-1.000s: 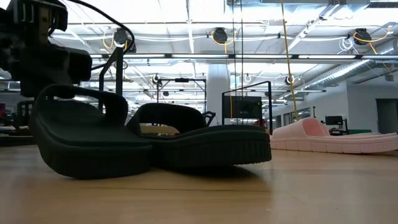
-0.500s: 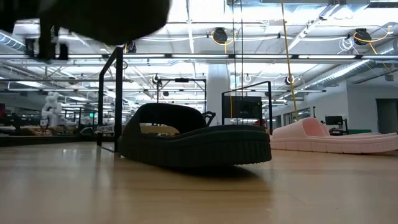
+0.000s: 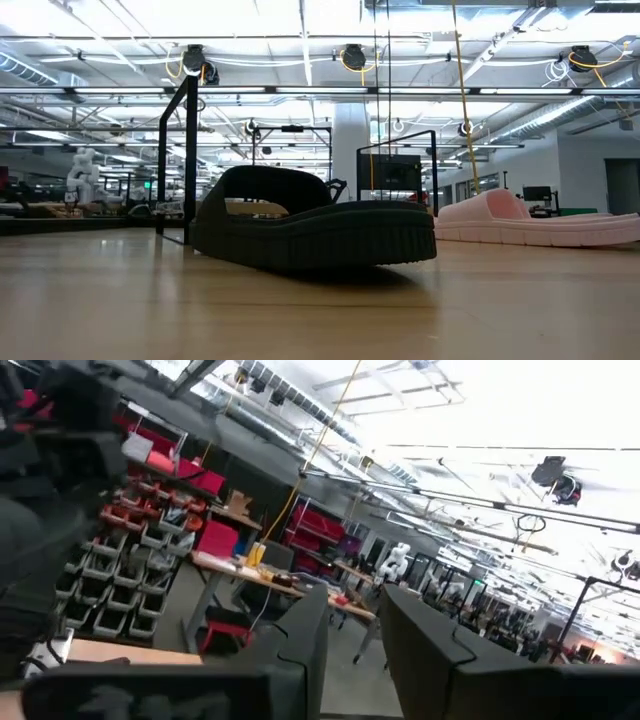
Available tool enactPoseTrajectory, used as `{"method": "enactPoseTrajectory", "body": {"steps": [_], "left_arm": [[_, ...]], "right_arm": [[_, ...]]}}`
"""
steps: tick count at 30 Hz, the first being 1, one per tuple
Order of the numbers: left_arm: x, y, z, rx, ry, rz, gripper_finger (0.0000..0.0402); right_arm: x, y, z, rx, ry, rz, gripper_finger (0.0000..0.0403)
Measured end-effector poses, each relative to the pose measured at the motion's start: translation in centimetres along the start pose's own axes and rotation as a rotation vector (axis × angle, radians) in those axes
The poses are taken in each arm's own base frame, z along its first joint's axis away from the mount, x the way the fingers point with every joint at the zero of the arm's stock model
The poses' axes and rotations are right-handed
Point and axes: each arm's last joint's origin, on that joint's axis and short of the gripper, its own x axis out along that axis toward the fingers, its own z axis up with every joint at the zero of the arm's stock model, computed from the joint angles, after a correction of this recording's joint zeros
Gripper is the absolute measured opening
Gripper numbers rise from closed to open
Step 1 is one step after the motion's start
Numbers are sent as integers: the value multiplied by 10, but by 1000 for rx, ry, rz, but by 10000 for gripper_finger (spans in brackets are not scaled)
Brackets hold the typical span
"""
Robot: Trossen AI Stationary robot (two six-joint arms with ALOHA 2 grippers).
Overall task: Pick and place slides into the shelf
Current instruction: Put the left black slide on the shelf
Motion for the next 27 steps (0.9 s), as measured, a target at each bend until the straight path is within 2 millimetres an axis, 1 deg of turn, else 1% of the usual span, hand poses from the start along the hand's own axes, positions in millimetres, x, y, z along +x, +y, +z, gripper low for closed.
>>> {"method": "enactPoseTrajectory", "body": {"steps": [2,5,8,12,16,19,24,27], "left_arm": [[6,-1,18,52,50,-12,0],[11,6,48,100,106,-60,0],[9,26,73,102,152,-71,0],[-2,63,100,39,194,-88,0],[-19,97,122,6,202,-141,0],[-29,119,133,-16,207,-198,0],[-42,153,148,-27,189,-266,0],[-48,174,154,-49,165,-270,0]], "right_arm": [[0,0,0,0,3,2,86],[0,0,0,2,3,2,86],[0,0,0,22,3,2,86],[0,0,0,37,5,4,86],[0,1,-1,38,8,5,86],[0,1,-1,45,9,6,86],[0,1,-3,58,27,15,86],[0,2,-4,55,40,17,86]]}}
